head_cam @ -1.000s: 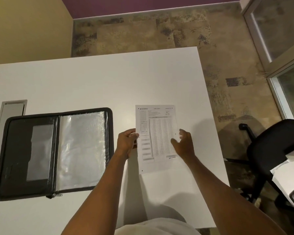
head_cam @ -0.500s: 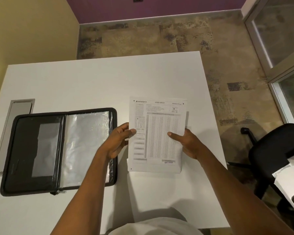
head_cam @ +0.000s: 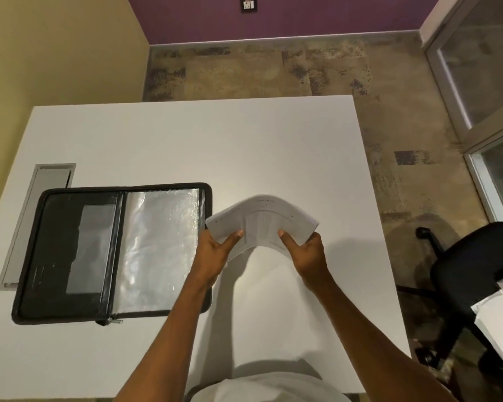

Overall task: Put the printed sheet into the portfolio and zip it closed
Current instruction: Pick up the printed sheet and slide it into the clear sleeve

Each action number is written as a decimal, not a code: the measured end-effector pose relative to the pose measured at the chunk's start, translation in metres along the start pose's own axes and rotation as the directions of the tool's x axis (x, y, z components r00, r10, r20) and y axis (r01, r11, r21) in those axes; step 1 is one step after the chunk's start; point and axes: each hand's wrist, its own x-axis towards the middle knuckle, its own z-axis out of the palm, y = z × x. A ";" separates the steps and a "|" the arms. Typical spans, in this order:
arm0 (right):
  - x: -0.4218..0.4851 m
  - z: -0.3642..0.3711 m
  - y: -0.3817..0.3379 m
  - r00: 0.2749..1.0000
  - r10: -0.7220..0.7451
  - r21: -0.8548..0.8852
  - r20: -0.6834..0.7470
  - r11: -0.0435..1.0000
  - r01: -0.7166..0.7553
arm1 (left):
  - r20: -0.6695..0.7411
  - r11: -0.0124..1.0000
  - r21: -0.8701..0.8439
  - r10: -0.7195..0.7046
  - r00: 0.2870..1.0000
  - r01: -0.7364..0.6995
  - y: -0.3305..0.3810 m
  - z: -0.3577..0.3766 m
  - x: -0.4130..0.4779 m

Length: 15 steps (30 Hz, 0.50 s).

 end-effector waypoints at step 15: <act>-0.002 0.005 0.010 0.997 0.022 -0.085 -0.067 0.996 -0.028 | -0.069 1.000 -0.003 0.005 0.998 -0.005 -0.012 0.002 -0.002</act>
